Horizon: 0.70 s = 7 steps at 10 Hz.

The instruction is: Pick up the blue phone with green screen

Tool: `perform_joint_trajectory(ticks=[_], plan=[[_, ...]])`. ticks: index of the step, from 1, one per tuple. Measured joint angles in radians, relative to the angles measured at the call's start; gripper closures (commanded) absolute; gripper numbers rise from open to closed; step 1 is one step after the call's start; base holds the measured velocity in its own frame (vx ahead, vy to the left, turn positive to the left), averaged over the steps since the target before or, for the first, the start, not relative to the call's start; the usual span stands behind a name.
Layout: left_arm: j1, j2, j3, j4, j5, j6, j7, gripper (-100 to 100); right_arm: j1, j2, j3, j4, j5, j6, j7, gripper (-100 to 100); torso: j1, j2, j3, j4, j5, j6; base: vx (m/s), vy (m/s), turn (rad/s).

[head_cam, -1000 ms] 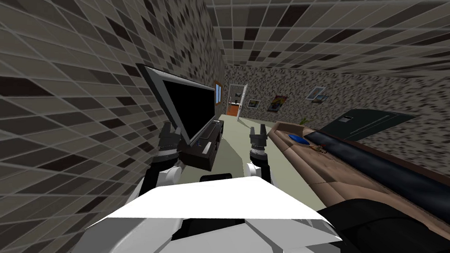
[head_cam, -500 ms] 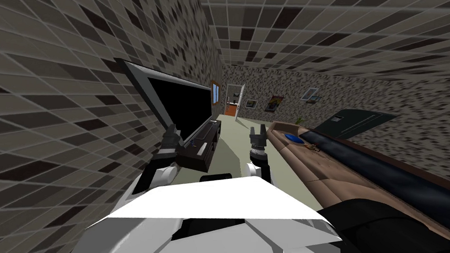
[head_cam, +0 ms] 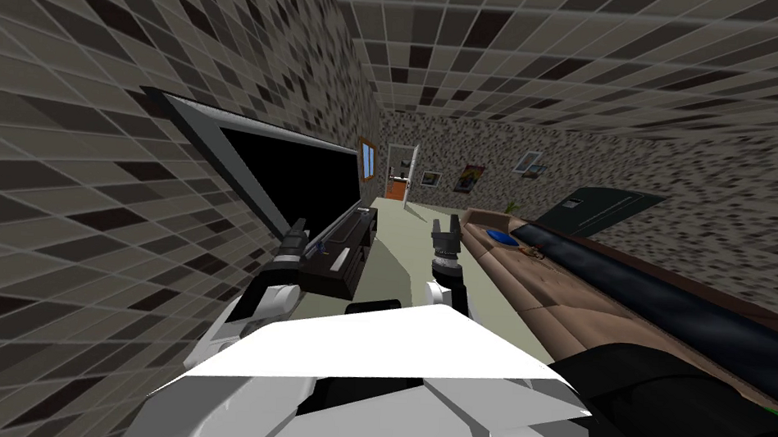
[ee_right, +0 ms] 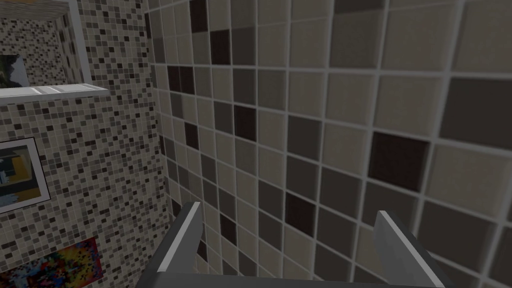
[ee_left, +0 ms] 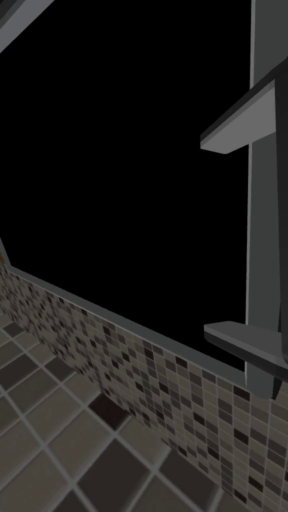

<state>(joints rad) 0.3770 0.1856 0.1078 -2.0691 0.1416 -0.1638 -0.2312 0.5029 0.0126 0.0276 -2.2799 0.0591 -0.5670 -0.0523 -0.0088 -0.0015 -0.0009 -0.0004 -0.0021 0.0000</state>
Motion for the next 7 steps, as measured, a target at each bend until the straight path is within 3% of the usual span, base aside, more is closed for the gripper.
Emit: perform_joint_trajectory(ticks=[7], plan=[[-0.034,0.040,0.071,0.078,0.058,0.187,-0.061,-100,0.000,0.000,0.000,0.000,0.000,0.000,0.000,0,0.003,0.000,0.000,0.000,0.001,0.000,0.035,-0.079,-0.036]])
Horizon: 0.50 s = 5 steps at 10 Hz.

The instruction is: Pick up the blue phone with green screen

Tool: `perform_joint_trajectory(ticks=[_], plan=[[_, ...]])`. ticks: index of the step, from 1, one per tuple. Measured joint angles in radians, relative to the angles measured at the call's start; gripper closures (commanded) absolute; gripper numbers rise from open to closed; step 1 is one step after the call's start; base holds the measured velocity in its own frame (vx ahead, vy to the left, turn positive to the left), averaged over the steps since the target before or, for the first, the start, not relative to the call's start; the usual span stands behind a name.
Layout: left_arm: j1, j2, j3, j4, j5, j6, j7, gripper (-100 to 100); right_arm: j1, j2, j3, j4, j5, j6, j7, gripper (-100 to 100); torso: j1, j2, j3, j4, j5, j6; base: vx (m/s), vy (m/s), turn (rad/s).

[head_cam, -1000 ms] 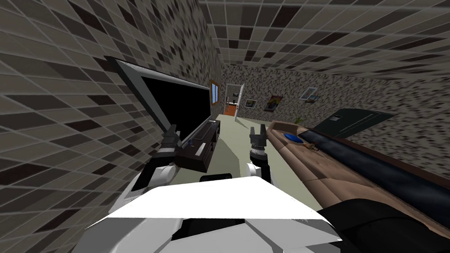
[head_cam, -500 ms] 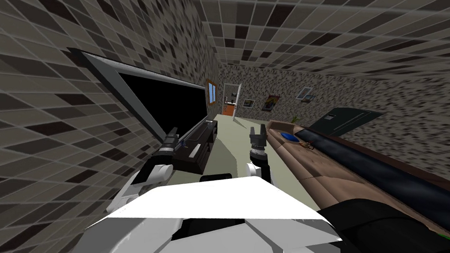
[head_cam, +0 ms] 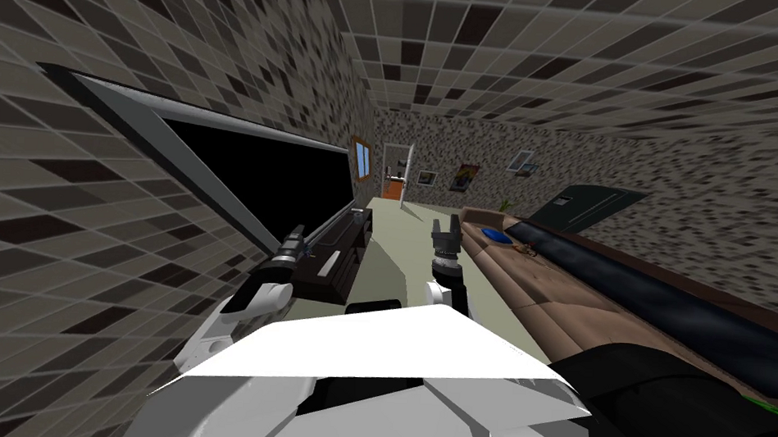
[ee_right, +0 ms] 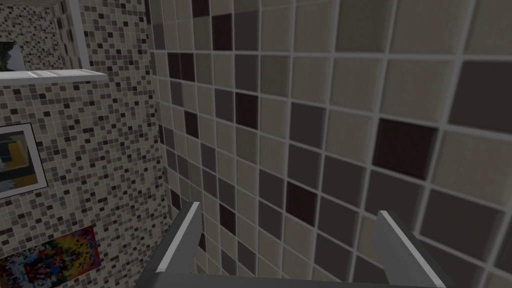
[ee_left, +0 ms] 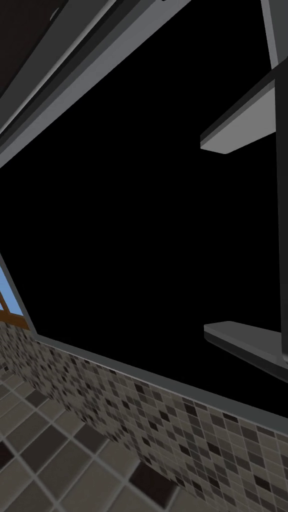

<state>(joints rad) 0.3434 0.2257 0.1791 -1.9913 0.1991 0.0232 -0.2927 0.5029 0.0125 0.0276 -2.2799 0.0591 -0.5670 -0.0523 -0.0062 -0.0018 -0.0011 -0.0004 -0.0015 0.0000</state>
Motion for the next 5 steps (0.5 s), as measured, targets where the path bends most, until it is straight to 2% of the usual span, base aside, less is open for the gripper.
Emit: perform_joint_trajectory(ticks=[2,5], plan=[[-0.011,0.001,0.008,0.017,0.005,0.042,-0.012,-100,0.000,0.000,0.000,0.000,0.000,0.000,0.000,0,0.004,0.001,0.000,0.000,0.001,0.000,0.027,-0.039,-0.027],[-0.036,0.007,0.041,0.052,0.023,0.127,-0.039,-100,0.000,0.000,0.000,0.000,0.000,0.000,0.000,0,0.002,-0.001,-0.001,0.000,0.000,0.000,0.047,-0.063,-0.029]])
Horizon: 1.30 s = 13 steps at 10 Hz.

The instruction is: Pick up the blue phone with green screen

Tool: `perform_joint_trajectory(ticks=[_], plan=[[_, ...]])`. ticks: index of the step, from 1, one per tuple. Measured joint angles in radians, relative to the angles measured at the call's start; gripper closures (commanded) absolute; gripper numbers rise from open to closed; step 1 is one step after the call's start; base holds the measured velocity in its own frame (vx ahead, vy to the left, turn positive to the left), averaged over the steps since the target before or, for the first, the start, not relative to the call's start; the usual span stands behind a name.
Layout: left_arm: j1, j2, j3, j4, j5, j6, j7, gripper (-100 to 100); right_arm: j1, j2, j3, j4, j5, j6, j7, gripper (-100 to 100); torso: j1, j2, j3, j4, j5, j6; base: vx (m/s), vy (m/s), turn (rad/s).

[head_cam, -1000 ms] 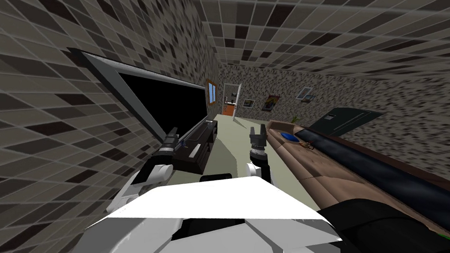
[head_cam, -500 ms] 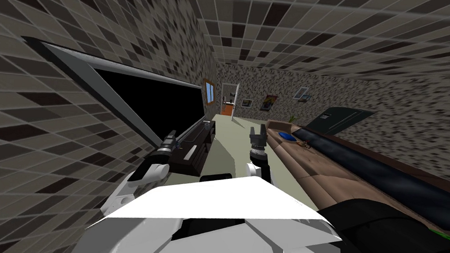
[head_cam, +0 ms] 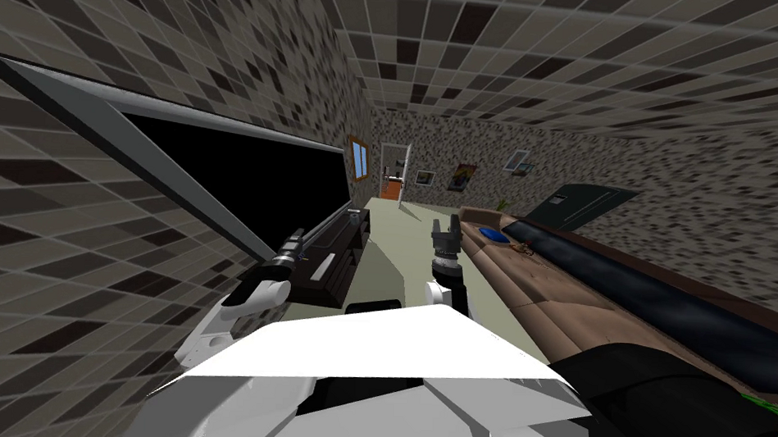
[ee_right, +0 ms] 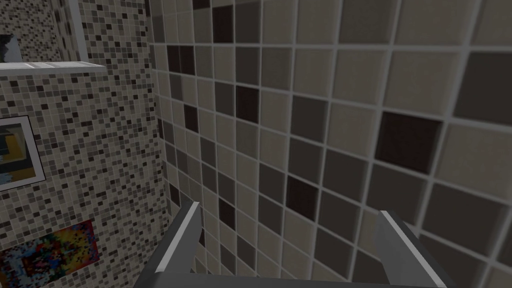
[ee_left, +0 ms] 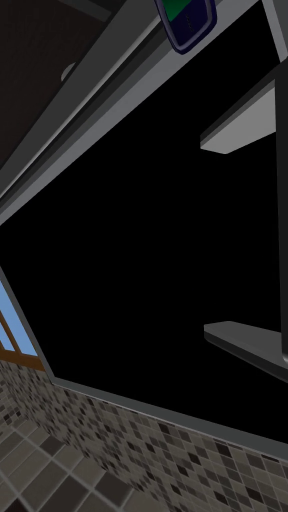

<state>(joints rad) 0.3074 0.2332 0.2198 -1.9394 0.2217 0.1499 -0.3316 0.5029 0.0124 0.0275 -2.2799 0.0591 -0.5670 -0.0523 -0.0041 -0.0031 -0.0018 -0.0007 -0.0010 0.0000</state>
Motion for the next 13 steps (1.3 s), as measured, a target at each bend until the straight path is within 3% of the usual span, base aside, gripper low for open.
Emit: perform_joint_trajectory(ticks=[13], plan=[[-0.043,0.046,0.100,0.112,0.064,0.308,-0.060,-100,0.000,0.000,0.000,0.000,0.000,0.000,0.000,0,0.003,0.002,0.001,0.000,0.001,0.000,0.040,-0.039,-0.019]])
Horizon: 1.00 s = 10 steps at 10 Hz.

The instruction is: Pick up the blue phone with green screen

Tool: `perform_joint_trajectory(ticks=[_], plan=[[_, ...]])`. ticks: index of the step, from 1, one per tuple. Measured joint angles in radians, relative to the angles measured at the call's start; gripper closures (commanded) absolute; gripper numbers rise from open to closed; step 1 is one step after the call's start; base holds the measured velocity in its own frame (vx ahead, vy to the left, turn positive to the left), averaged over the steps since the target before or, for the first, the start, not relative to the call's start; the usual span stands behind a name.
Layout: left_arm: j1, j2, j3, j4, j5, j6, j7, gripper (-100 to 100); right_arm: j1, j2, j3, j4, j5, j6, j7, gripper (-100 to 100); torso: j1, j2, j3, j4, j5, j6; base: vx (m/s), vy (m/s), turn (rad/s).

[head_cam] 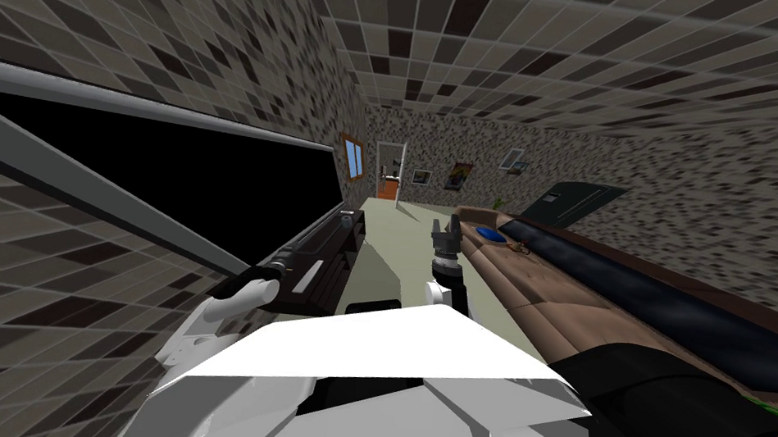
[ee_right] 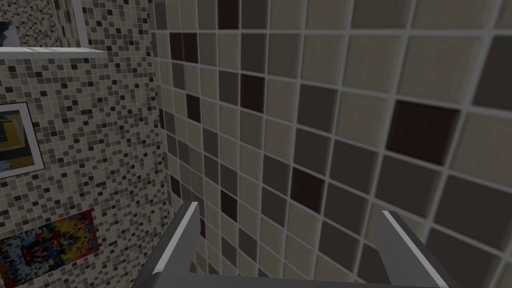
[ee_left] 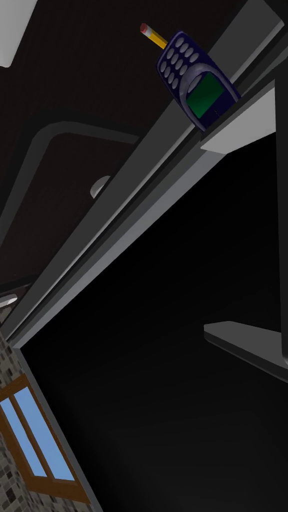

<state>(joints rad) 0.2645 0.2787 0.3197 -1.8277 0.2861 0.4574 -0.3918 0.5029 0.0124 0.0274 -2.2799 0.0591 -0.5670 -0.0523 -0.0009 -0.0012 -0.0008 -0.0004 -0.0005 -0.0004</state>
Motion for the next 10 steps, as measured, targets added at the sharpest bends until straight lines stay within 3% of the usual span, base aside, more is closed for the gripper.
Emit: perform_joint_trajectory(ticks=[4,10], plan=[[-0.024,0.023,0.044,0.053,0.024,0.114,-0.017,-100,0.000,0.000,0.000,0.000,0.000,0.000,0.000,0,0.000,-0.002,-0.001,-0.001,0.000,0.000,0.056,-0.025,-0.016],[-0.043,0.028,0.087,0.095,0.028,0.271,-0.030,-100,0.000,0.000,0.000,0.000,0.000,0.000,0.000,0,0.001,-0.001,0.000,0.000,0.000,0.000,0.057,-0.010,-0.013]])
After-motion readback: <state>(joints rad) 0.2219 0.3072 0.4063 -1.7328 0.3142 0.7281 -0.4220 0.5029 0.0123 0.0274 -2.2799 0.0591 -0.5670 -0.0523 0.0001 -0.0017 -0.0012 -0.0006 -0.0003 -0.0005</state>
